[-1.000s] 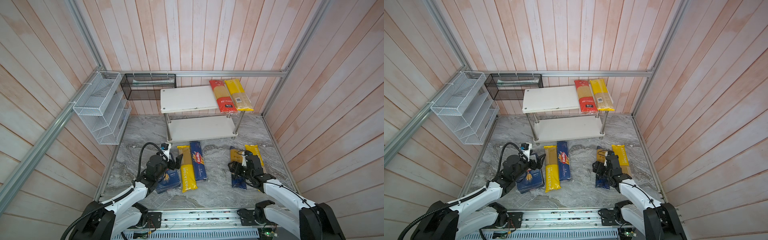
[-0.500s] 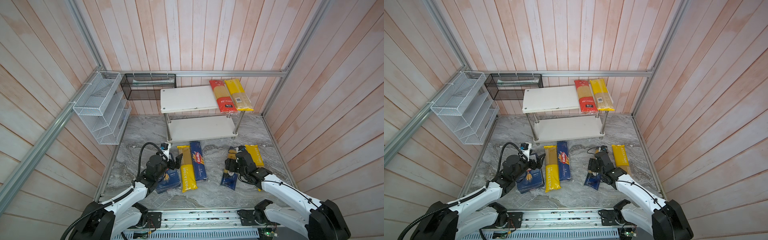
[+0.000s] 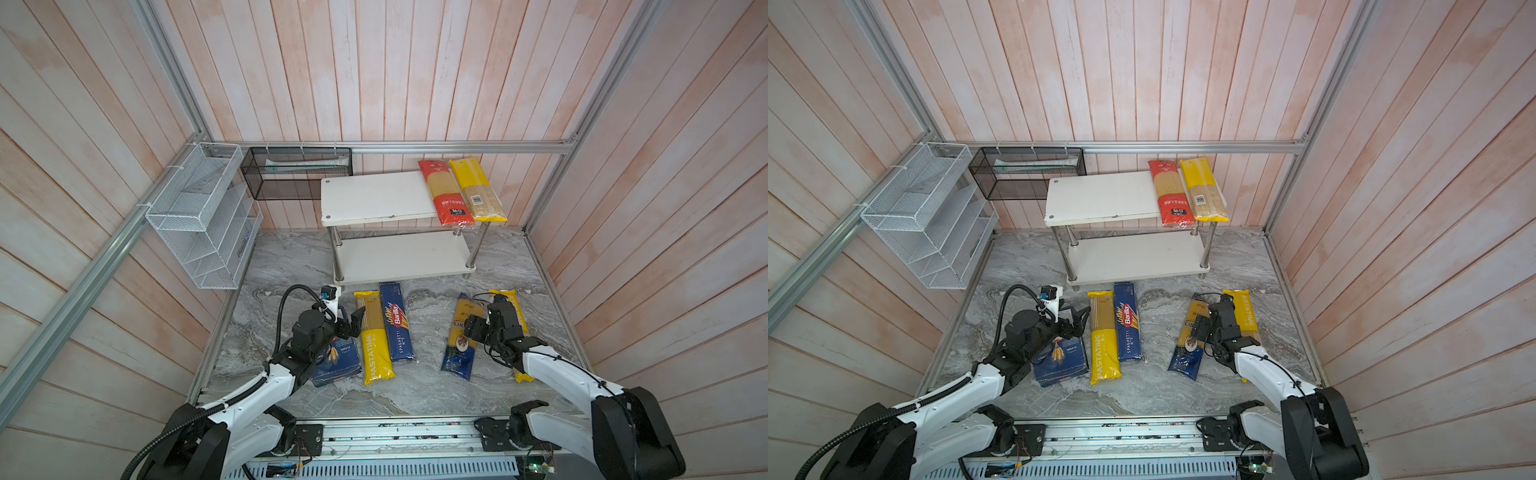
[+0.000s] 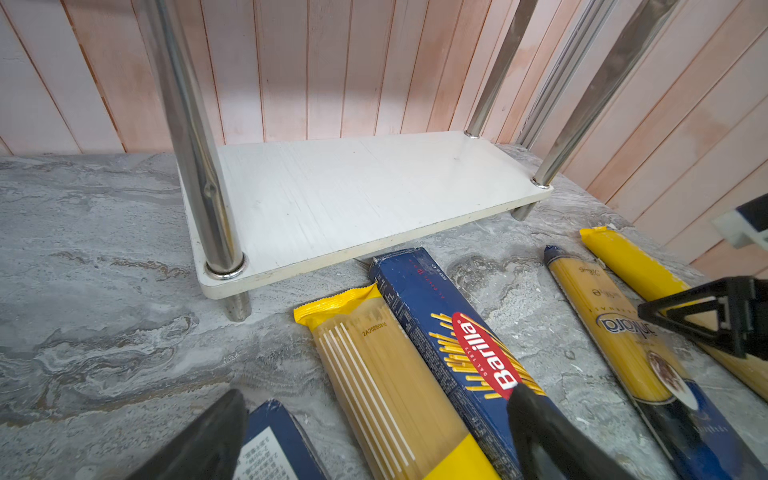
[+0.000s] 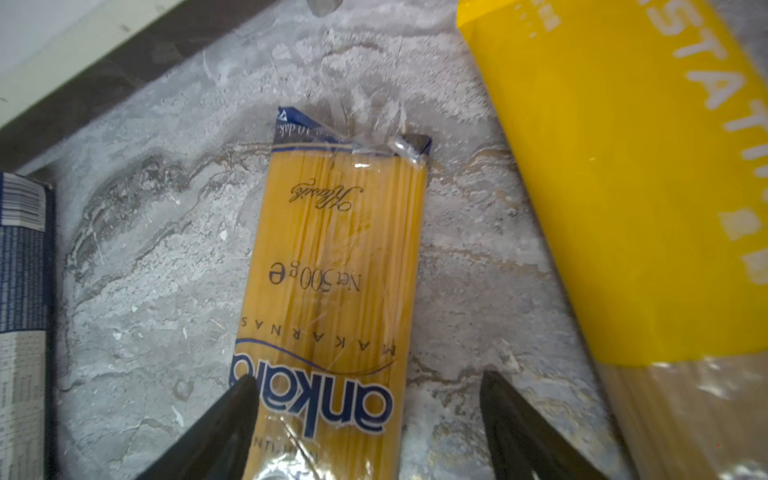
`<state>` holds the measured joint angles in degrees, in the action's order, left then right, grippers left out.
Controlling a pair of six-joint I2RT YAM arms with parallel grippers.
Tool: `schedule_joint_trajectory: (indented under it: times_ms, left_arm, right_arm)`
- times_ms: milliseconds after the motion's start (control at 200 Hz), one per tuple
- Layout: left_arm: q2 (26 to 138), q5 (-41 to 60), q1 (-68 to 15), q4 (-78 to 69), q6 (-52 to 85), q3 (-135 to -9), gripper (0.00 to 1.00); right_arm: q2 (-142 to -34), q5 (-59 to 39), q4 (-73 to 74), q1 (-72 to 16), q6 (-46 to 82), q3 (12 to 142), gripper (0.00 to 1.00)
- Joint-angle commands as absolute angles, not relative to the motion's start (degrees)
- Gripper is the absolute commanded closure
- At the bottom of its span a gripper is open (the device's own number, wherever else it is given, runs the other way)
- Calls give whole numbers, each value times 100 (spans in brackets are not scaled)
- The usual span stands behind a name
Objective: Place and organize the pasta boxes and bags onto the shelf
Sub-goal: 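Lower the right gripper and close it on the Ankara bag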
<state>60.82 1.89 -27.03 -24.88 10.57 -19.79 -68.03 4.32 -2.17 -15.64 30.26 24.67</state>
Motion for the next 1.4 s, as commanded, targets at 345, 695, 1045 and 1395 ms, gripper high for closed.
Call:
schedule_joint_trajectory:
  times_ms: [345, 695, 1045, 1395]
  left_arm:
    - [5894, 185, -2707, -2502, 1072, -1905, 0]
    - [5841, 232, -2707, -2460, 1086, -1917, 0]
    - [5889, 230, -2707, -2520, 1083, -1906, 0]
    - [5975, 298, -2707, -2483, 1107, -1969, 0]
  right_arm:
    - [-8065, -588, 337, -2178, 2659, 3331, 16]
    - [-8147, 881, -1426, -3234, 2326, 3834, 10]
    - [-7617, 870, -1815, -3521, 2917, 3276, 2]
    - [-8042, 824, -1452, -3594, 3103, 3069, 2]
